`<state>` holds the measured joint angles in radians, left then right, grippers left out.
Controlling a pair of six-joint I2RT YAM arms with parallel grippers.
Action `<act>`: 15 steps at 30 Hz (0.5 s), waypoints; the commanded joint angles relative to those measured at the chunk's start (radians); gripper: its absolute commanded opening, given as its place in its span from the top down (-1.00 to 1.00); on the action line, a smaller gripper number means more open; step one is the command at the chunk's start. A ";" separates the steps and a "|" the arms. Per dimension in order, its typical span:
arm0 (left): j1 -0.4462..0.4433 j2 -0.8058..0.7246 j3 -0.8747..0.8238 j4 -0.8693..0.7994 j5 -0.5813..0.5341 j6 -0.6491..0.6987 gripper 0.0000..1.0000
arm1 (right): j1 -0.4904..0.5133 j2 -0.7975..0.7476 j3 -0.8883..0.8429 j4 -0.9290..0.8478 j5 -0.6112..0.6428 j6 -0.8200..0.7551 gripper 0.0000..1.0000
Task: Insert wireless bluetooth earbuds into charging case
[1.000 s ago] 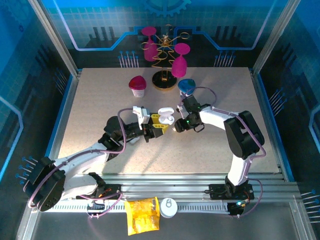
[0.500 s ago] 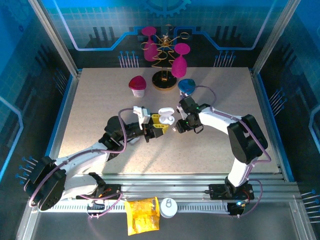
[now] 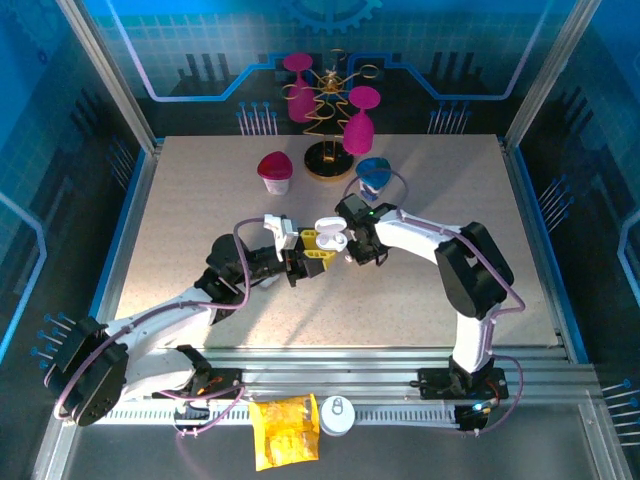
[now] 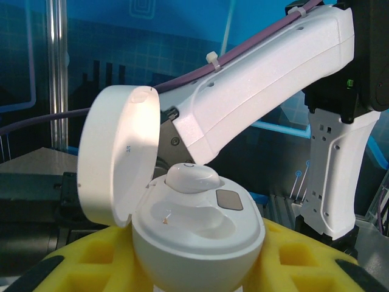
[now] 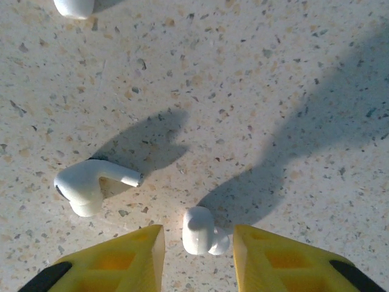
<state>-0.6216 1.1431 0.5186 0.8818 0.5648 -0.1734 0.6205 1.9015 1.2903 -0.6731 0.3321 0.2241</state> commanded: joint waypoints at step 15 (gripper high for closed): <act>0.004 -0.017 -0.003 0.002 -0.009 0.032 0.48 | 0.019 0.086 0.055 -0.054 0.048 0.015 0.60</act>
<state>-0.6216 1.1431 0.5186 0.8753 0.5648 -0.1734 0.6300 1.9701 1.3243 -0.6983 0.3584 0.2287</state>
